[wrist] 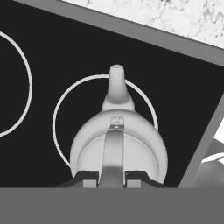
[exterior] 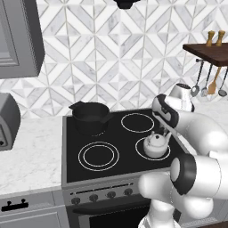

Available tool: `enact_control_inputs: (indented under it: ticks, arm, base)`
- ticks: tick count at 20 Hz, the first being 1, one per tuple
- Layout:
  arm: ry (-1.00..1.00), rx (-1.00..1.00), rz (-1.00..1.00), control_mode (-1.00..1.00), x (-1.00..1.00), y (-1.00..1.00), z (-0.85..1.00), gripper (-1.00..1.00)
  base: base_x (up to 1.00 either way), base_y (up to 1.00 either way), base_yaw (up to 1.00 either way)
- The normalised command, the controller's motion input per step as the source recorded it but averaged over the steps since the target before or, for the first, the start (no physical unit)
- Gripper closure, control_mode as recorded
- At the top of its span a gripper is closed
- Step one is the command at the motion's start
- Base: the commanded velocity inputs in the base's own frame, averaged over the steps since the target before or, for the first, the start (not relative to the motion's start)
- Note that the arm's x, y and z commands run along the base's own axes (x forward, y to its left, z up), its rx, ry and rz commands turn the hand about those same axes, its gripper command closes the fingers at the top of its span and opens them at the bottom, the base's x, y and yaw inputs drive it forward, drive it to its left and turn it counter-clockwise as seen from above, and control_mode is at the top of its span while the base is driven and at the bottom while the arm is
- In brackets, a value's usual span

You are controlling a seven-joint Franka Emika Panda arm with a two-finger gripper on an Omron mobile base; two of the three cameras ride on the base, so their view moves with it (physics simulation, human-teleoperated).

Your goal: Pick the kettle from the counter and place it on a stove burner. Then turn the burner on.

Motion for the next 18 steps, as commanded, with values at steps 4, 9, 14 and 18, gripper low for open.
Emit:
enact_control_inputs:
  ticks: [4, 9, 14, 18]
  arm:
    - [0.0, -0.04, 0.0, -1.0, 0.0, 0.0, -0.23, 1.0]
    - [0.0, -0.01, 0.0, -1.0, 0.0, 0.0, -0.06, -1.0]
    - [0.0, 0.0, 0.0, -1.0, 0.0, 0.0, 0.0, -1.0]
    - [0.0, 0.0, 0.0, -1.0, 0.0, 0.0, 0.16, -1.0]
  base:
    - [0.0, 0.0, 0.0]
    - [0.0, 0.0, 0.0]
    - [0.0, 0.0, 0.0]
    - [0.0, 0.0, 0.0]
